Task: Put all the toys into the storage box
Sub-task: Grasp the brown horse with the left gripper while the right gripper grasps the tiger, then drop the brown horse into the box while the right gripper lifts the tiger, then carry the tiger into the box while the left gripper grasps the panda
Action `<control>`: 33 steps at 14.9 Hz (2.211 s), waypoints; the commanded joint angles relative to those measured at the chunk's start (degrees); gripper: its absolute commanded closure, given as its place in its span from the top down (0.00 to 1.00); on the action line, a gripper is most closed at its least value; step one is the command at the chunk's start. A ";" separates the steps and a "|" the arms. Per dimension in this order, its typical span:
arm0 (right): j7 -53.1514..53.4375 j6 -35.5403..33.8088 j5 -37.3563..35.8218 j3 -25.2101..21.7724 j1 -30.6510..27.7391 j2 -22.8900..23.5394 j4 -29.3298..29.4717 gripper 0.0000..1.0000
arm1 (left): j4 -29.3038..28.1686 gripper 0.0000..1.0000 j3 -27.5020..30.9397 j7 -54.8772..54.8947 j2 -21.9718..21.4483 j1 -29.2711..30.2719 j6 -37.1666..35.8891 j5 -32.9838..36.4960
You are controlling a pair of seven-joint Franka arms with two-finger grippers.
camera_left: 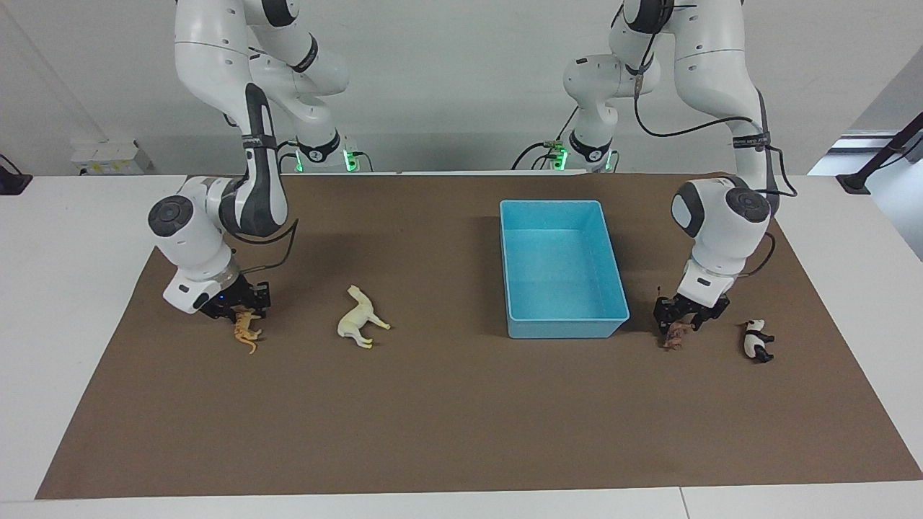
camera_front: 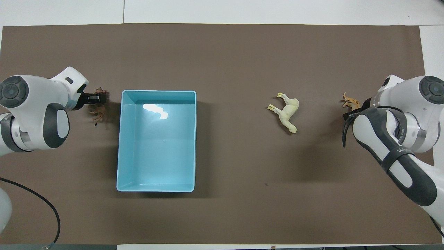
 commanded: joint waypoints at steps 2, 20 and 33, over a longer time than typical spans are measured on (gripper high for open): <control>-0.91 -0.64 1.29 0.42 -0.45 -0.05 1.33 0.00 | 7.48 0.00 -0.11 -1.41 -0.05 0.10 -8.53 1.04; 6.65 -42.66 -3.10 0.68 0.87 -15.26 25.50 0.00 | 14.80 1.00 -1.44 -28.14 -13.23 -20.03 -40.13 1.04; 61.73 -44.15 -2.40 2.00 38.47 5.62 52.53 0.00 | 18.13 1.00 -1.26 23.18 3.18 12.57 -14.03 1.39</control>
